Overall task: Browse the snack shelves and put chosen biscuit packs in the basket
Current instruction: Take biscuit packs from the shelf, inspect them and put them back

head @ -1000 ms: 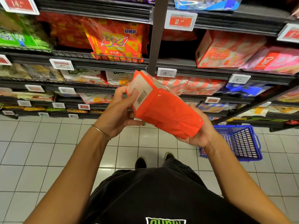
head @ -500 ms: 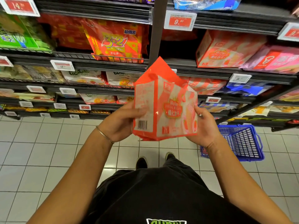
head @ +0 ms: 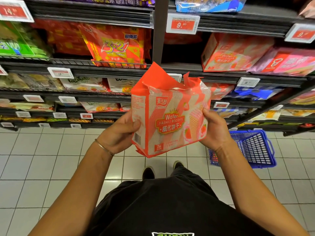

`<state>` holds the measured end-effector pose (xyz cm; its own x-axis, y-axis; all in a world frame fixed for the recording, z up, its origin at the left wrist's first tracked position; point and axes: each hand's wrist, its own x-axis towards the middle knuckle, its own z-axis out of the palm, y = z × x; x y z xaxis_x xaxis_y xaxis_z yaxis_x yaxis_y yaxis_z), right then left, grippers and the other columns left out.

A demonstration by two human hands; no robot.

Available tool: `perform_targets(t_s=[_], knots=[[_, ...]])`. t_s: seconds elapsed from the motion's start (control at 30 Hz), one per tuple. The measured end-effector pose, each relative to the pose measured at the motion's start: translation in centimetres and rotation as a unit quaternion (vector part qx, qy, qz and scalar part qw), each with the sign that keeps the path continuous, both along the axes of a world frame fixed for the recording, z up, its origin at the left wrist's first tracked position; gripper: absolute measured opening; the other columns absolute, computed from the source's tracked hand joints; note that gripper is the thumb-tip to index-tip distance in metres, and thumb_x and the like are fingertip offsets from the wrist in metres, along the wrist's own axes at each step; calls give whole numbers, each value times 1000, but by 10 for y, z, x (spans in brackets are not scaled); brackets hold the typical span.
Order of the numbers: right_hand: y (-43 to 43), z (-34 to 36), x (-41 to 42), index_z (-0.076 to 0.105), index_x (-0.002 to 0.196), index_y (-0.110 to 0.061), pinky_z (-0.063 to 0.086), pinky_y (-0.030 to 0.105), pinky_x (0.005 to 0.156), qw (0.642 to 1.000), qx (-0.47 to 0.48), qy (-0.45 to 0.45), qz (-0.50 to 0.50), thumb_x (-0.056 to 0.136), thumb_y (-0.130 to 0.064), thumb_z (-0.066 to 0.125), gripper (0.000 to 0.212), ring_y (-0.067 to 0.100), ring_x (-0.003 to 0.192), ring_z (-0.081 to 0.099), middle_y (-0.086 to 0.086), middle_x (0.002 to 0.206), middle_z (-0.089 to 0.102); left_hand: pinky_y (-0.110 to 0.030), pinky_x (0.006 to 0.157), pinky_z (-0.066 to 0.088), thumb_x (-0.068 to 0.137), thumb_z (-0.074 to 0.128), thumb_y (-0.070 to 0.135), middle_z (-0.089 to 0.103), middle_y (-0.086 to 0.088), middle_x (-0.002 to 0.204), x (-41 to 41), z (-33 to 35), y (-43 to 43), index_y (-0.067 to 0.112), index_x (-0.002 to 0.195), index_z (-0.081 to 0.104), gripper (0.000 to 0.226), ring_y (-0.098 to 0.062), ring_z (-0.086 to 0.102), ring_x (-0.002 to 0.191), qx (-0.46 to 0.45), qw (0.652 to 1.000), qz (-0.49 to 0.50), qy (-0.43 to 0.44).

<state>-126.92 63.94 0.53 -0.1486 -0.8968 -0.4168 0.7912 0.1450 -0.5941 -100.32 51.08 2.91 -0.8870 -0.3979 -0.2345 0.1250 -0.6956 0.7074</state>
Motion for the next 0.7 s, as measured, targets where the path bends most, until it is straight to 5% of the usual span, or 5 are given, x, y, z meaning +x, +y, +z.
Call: perform_targets(t_s=[0.27, 0.4, 0.5, 0.6, 0.7], knots=[[1, -2, -4, 68, 127, -6, 39, 58, 116, 1000, 10, 2, -6, 92, -21, 54, 41, 34, 121, 62, 15, 126, 69, -47, 99, 55, 72, 93, 29, 70, -11, 126, 2, -10, 4, 12, 140, 50, 82, -30, 67, 116, -1, 999, 32, -13], [-1, 3, -9, 53, 143, -4, 53, 49, 105, 997, 23, 70, -27, 87, -17, 60, 59, 30, 116, 67, 13, 125, 69, -60, 109, 39, 97, 53, 18, 60, -16, 137, 3, -13, -4, 5, 148, 46, 53, -36, 55, 125, -51, 992, 93, -75], [-3, 8, -5, 41, 152, -8, 57, 47, 98, 986, 44, 162, -5, 84, -16, 65, 73, 29, 115, 68, 14, 133, 63, -51, 101, 52, 104, 39, 46, 65, -11, 138, -3, -7, -3, 16, 146, 53, 54, -32, 61, 128, -20, 985, 144, -95], [-6, 12, 3, 41, 153, -10, 60, 46, 94, 978, 47, 202, 18, 86, -22, 66, 73, 30, 113, 71, 16, 134, 65, -49, 97, 57, 82, 56, 78, 64, -8, 141, -9, -4, 3, 30, 139, 63, 75, -32, 62, 129, -16, 980, 159, -120], [-12, 18, 11, 40, 154, -13, 53, 54, 106, 971, 58, 227, 45, 89, -37, 65, 73, 35, 124, 66, 19, 141, 62, -46, 87, 61, 59, 81, 77, 71, -5, 132, -9, -10, 7, 34, 125, 73, 79, -30, 68, 121, -22, 979, 144, -140]])
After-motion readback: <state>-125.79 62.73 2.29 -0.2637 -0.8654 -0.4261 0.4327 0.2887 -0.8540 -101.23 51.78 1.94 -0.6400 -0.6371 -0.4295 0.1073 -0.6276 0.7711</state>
